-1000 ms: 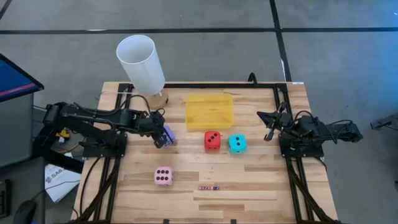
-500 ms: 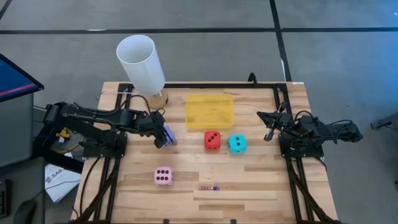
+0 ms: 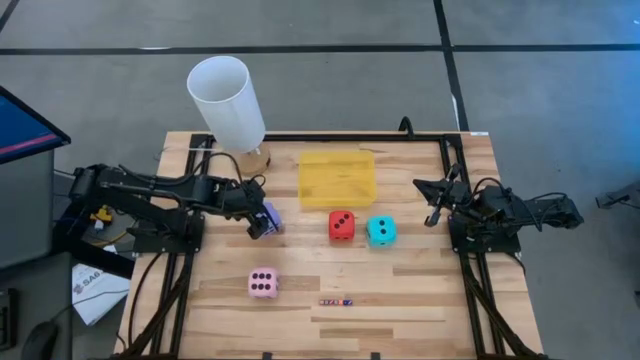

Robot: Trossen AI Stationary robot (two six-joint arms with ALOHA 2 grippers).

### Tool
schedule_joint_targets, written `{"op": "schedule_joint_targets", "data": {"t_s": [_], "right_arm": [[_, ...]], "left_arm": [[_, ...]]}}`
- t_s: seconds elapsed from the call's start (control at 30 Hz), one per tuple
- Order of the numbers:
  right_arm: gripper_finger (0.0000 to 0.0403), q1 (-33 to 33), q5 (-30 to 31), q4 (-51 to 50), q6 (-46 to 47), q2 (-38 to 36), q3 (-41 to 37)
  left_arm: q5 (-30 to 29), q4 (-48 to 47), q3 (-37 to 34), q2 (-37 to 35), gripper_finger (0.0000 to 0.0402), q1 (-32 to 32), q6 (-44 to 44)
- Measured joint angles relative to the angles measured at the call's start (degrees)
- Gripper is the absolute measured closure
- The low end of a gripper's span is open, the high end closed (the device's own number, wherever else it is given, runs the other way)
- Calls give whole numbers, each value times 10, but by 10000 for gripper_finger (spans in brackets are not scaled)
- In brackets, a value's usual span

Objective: Pick & Place Dice
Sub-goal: Put the big purple dice into the yellow bin

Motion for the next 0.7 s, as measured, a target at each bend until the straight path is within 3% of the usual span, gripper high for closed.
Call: {"op": "schedule_joint_targets", "data": {"t_s": [0.7], "right_arm": [[400, 0, 0, 0, -1, 0, 0]], "left_arm": [[-1, 8, -7, 26, 5, 0, -13]]}}
